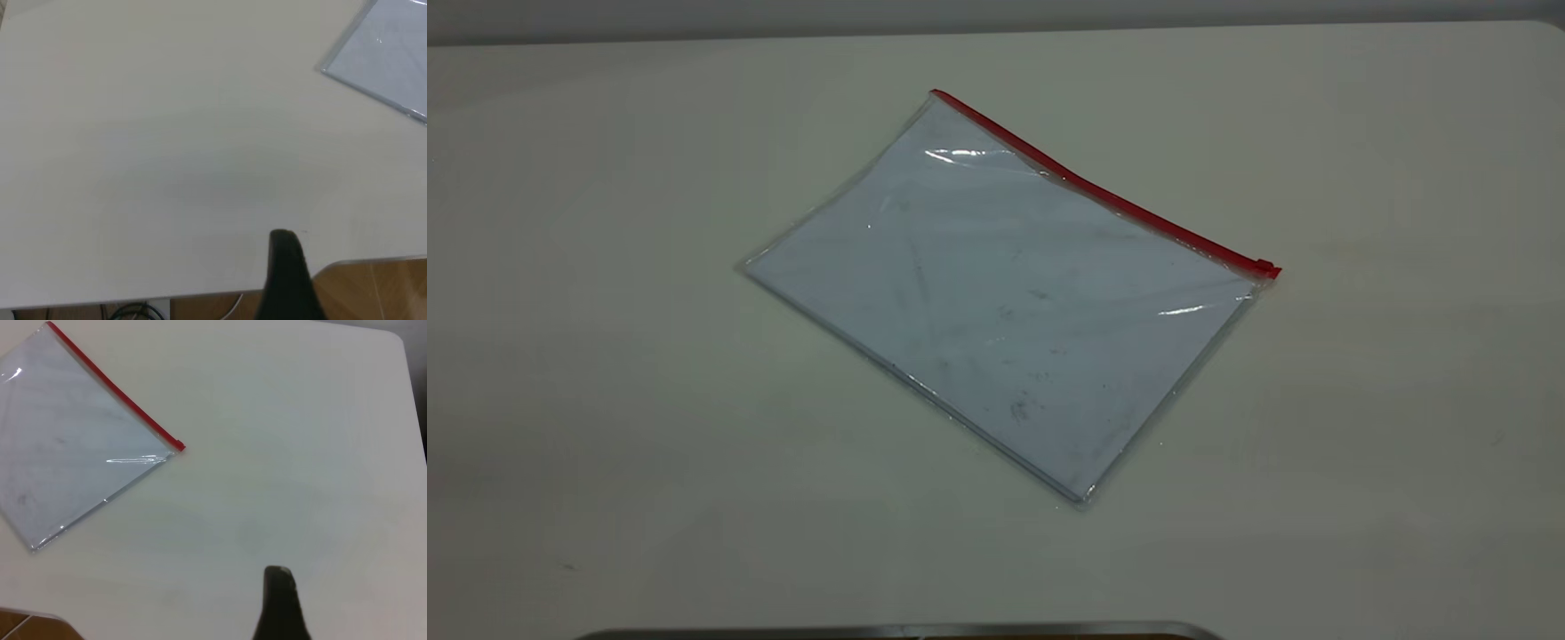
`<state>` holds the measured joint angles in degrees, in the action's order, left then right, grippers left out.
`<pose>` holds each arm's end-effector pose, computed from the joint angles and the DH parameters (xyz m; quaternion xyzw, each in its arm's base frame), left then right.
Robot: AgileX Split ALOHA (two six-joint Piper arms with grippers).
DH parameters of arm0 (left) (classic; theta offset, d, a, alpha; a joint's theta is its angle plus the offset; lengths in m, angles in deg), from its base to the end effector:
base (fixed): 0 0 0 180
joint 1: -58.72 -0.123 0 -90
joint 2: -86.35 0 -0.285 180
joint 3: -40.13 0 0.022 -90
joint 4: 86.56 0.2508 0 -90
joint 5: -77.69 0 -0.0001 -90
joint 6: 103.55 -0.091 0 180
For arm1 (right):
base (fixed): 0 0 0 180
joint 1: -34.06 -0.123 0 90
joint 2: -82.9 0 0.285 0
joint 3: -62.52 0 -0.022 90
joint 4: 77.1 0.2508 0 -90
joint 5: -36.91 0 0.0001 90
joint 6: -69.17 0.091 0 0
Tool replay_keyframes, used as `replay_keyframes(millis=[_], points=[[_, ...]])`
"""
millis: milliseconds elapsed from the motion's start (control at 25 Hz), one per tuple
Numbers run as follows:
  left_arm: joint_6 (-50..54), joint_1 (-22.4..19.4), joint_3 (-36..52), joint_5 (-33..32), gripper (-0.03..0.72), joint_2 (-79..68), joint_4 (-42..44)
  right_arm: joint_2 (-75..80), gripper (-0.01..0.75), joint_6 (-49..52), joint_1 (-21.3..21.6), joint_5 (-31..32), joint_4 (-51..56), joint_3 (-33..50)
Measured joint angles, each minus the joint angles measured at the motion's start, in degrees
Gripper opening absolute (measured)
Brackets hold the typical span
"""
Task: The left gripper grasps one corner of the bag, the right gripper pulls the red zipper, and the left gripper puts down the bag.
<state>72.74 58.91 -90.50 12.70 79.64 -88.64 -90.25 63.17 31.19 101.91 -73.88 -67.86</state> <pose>-0.0094 -0.0030 0.2675 0.0310 0.8700 -0.0030 0.4921 -0.0088 0.0042 0.2664 -0.0695 0.8693 0.0147 0.4892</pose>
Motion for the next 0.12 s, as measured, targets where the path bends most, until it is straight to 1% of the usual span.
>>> replay_keyframes(millis=[120], points=[[0.00,0.00,0.00,0.00,0.588,0.00,0.00,0.00,0.578,0.00,0.00,0.00,0.00,0.00]])
